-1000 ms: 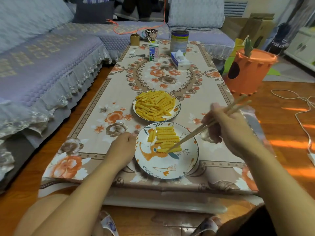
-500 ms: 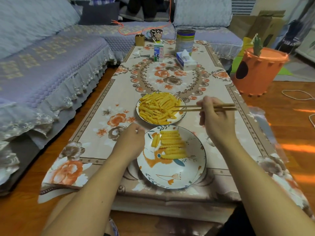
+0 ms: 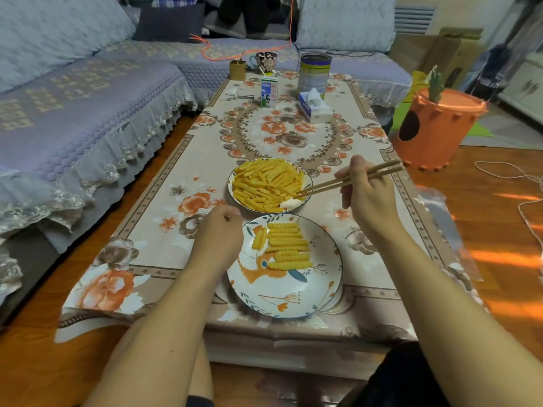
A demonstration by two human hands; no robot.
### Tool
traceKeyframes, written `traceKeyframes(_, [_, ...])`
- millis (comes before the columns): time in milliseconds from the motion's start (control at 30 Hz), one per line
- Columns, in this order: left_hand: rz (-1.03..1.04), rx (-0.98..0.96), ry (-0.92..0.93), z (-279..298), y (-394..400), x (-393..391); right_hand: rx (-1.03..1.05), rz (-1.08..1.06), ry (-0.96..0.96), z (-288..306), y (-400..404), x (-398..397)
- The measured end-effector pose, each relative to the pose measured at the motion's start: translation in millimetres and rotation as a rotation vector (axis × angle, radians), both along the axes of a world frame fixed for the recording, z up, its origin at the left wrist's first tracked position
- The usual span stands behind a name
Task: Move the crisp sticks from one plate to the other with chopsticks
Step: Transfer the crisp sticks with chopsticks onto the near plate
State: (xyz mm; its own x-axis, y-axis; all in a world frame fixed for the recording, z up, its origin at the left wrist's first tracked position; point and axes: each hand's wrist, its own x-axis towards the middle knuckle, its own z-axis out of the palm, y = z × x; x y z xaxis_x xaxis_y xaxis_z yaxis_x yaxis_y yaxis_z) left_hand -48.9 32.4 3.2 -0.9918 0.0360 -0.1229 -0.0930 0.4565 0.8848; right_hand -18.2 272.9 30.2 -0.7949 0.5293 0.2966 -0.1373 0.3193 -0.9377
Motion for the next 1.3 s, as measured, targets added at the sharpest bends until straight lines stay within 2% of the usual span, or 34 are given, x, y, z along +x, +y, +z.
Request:
traceKeyframes(133, [0.056,0.066,0.053,-1,-3,24,-0.008,0.051,0.030,14,-2,27])
traceKeyframes(333, [0.135,0.090,0.020,-13,4,38,0.188,0.145,-0.103,1,-15,40])
traceKeyframes(467, [0.208,0.147,-0.028,-15,4,45,0.162,0.142,-0.086,2,-13,49])
traceKeyframes(533, [0.233,0.258,-0.104,-14,3,50,0.136,0.122,-0.078,4,-7,57])
traceKeyframes(733, [0.210,0.345,-0.178,-3,1,59,0.101,0.100,-0.082,14,3,79])
traceKeyframes(800, [0.156,0.284,-0.172,-4,-2,55,0.074,0.087,-0.079,16,2,80])
traceKeyframes(900, [0.049,0.074,-0.082,-15,-17,53,0.018,0.077,-0.067,20,-3,71])
traceKeyframes(1033, [-0.018,0.073,-0.034,-29,-38,39,0.025,0.113,-0.066,21,-15,42])
traceKeyframes(1300, [0.037,0.215,-0.100,-33,-44,-3,0.366,0.250,-0.155,1,-22,-20])
